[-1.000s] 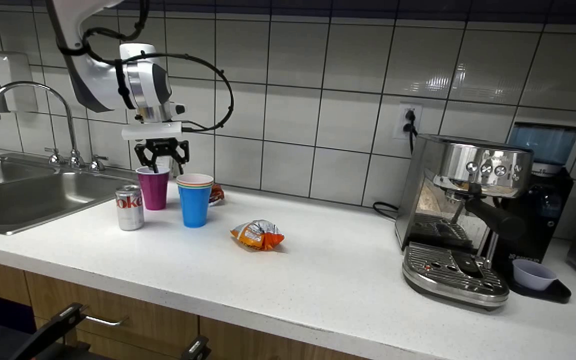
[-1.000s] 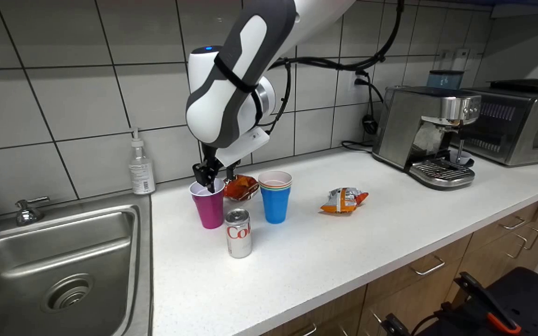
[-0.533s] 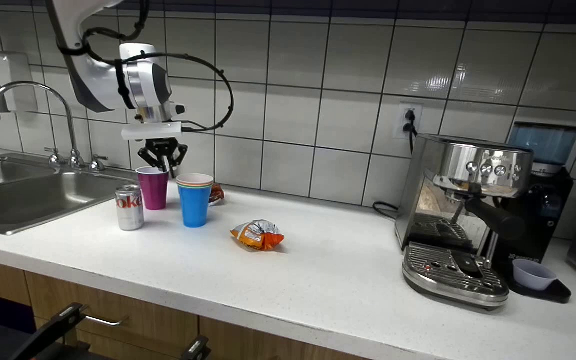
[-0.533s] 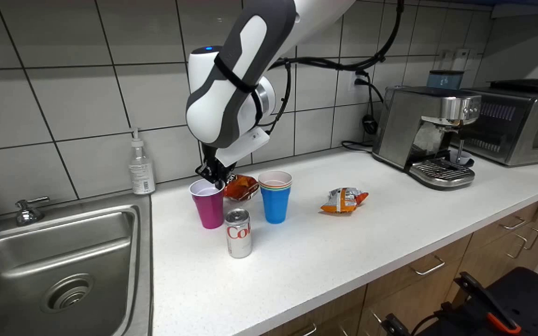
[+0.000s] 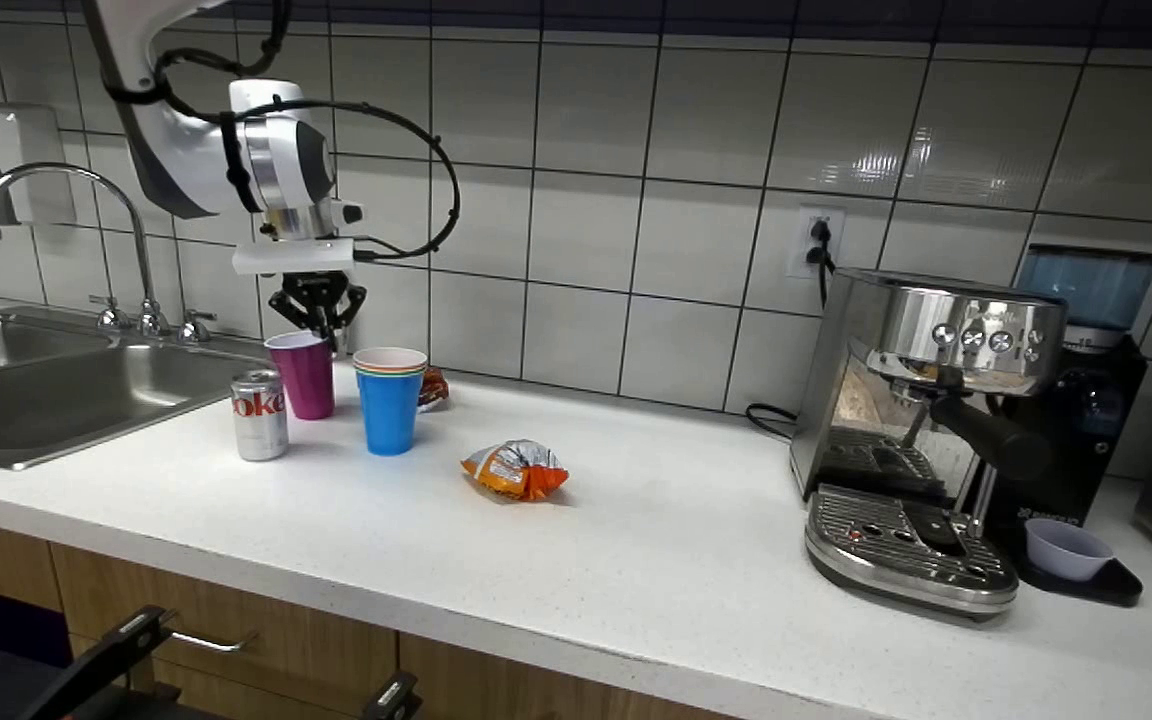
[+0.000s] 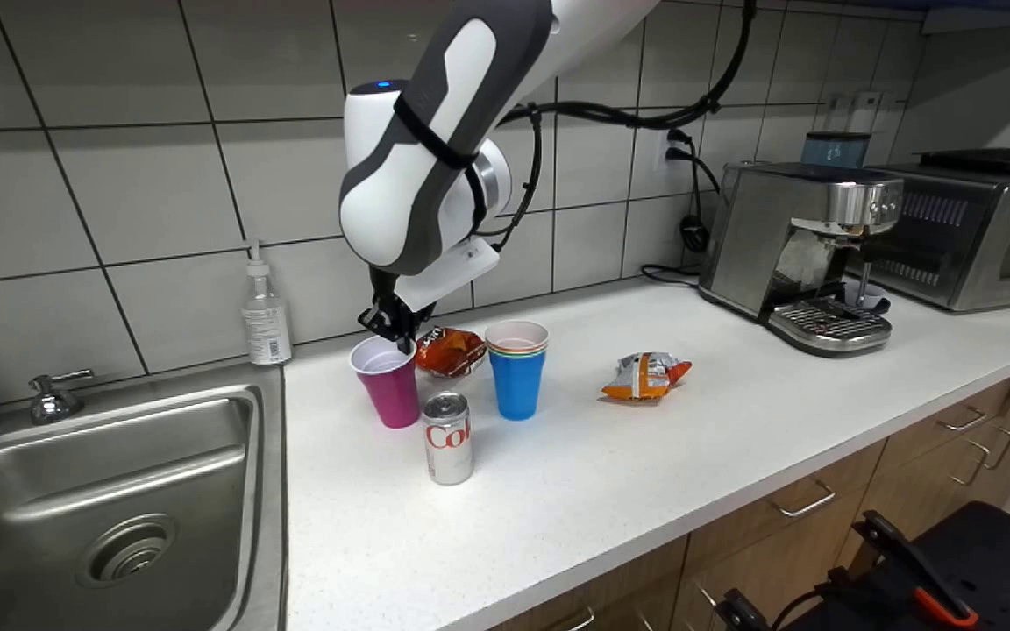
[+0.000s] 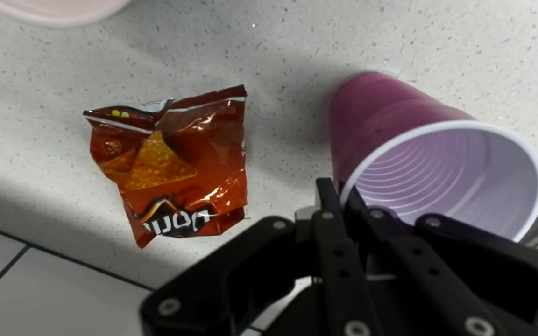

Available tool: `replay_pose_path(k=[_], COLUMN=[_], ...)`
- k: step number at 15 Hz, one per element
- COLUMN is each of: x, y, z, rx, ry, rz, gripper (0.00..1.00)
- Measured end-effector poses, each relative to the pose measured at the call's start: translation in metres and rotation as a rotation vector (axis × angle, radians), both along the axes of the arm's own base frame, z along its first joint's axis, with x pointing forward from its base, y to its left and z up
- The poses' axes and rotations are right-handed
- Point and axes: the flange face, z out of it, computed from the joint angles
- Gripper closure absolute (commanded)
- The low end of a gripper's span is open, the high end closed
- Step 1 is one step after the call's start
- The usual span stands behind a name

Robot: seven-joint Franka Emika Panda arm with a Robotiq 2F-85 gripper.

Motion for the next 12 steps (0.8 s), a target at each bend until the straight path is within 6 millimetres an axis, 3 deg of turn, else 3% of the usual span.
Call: replay_pose_path(k=[6, 12], x=[0.001, 0.003], y=[-0.002, -0.018], z=[0.004, 0.017], rx=[0.006, 0.025], ry=[-0.004, -0.024], rz=[-0.011, -0.041], gripper=[0.99, 0.99])
